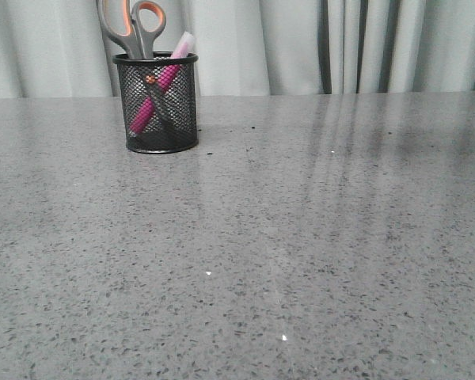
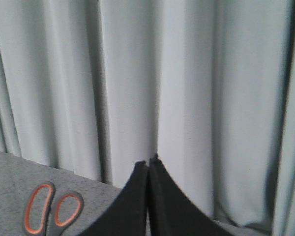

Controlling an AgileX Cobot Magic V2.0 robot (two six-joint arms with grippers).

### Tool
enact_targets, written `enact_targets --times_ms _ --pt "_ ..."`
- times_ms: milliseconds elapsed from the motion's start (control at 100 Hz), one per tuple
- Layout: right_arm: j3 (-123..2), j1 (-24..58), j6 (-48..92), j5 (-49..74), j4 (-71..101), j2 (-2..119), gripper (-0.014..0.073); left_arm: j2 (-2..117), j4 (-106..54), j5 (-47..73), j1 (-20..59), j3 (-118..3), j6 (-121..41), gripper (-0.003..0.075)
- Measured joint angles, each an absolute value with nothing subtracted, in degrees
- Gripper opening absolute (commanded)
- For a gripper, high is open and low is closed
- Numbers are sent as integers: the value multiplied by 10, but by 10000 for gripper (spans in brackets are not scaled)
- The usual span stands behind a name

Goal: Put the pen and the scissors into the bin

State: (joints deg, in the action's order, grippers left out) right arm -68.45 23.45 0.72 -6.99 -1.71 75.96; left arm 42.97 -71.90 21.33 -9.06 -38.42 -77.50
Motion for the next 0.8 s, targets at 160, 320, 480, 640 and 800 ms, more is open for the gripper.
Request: enact_targets --times_ms 160,320,480,640,800 --pt "-583 195 8 -64 -42 645 -69 421 -718 211 -91 -362 -775 -19" --pt "-419 157 9 -104 -48 518 -69 364 -732 182 -91 -302 -793 -19" --pt "-249 138 9 -170 -45 385 -69 269 -767 167 -91 -233 -820 -19" --pt "-125 136 10 -179 -21 248 -69 180 -798 164 -91 -165 -823 -19" --pt "-43 136 10 -178 -12 150 -69 102 -815 159 -91 -111 -823 -19"
